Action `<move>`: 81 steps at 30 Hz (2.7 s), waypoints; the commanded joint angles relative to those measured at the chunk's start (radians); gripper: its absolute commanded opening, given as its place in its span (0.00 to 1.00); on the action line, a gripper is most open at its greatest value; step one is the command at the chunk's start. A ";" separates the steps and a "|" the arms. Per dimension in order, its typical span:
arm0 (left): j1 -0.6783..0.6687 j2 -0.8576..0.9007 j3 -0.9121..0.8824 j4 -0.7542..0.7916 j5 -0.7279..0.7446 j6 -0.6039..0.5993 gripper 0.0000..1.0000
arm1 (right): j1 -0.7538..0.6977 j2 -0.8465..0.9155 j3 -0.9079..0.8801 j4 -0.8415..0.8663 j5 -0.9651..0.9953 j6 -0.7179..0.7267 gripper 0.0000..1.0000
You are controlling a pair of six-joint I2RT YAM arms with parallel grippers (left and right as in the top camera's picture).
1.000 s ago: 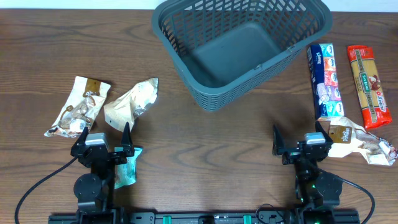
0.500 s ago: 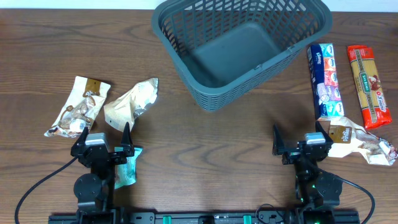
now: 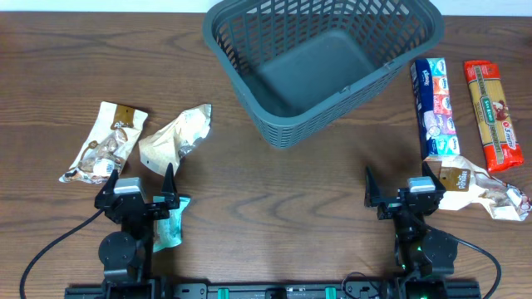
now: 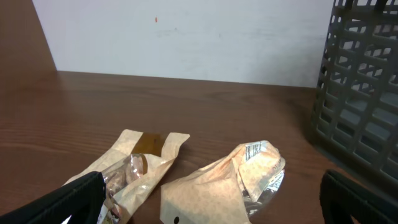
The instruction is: Pack container
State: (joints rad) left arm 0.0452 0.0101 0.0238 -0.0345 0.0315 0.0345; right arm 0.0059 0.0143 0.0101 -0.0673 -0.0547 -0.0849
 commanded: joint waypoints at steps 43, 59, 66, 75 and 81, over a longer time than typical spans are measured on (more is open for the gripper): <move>0.000 0.097 0.725 -0.540 1.083 -0.303 0.99 | 0.007 0.314 1.260 -0.893 -0.705 0.219 0.99; 0.054 0.278 1.023 -0.886 0.863 -0.155 0.99 | 0.007 0.972 1.820 -1.139 -0.399 0.160 0.99; 0.056 0.418 1.028 -1.003 0.858 -0.145 0.99 | 0.007 1.310 2.141 -1.384 -0.455 -0.091 0.99; 0.056 0.462 1.027 -1.087 0.858 -0.171 0.99 | 0.006 1.423 2.155 -1.466 -0.423 -0.126 0.99; 0.056 0.462 1.027 -1.087 0.858 -0.221 0.99 | -0.030 1.444 2.155 -1.437 -0.363 -0.126 0.99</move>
State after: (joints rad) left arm 0.0967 0.4675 1.0420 -1.1194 0.8864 -0.1406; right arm -0.0017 1.4456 2.1441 -1.5173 -0.4492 -0.1898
